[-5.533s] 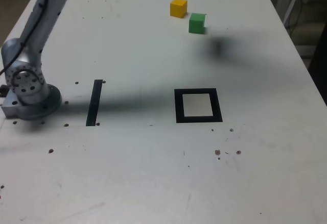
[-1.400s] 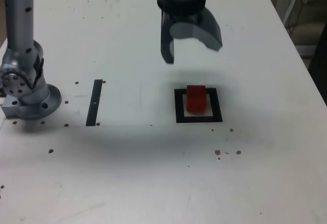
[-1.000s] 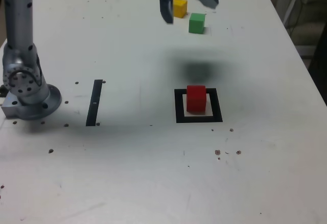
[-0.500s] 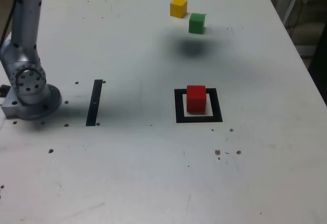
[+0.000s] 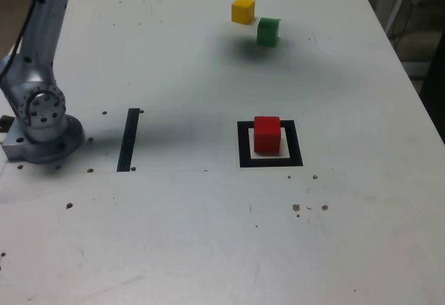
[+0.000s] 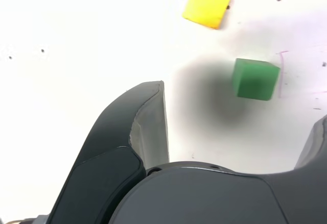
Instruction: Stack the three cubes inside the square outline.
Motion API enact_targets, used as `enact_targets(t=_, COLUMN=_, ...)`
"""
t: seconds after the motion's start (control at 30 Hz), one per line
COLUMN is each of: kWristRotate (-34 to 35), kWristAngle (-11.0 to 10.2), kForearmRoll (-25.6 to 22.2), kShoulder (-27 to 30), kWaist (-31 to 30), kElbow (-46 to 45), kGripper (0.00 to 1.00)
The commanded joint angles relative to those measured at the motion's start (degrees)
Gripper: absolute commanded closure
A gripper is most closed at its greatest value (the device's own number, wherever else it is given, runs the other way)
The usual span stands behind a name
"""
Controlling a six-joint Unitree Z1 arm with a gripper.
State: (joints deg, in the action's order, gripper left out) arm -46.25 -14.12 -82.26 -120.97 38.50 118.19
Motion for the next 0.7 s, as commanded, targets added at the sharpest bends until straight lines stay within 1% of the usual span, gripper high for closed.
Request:
enact_targets(t=0.0, kWristRotate=-0.85, kWristAngle=-0.03, kForearmRoll=-0.58, kShoulder=-1.34, kWaist=0.92, kElbow=1.18, kGripper=0.02)
enact_targets(t=0.33, kWristRotate=-2.55, kWristAngle=-0.03, kForearmRoll=-0.86, kShoulder=-3.86, kWaist=3.24, kElbow=2.28, kGripper=0.02)
enact_targets(t=0.67, kWristRotate=-4.63, kWristAngle=1.31, kForearmRoll=-0.97, kShoulder=-10.96, kWaist=7.97, kElbow=5.81, kGripper=0.03)
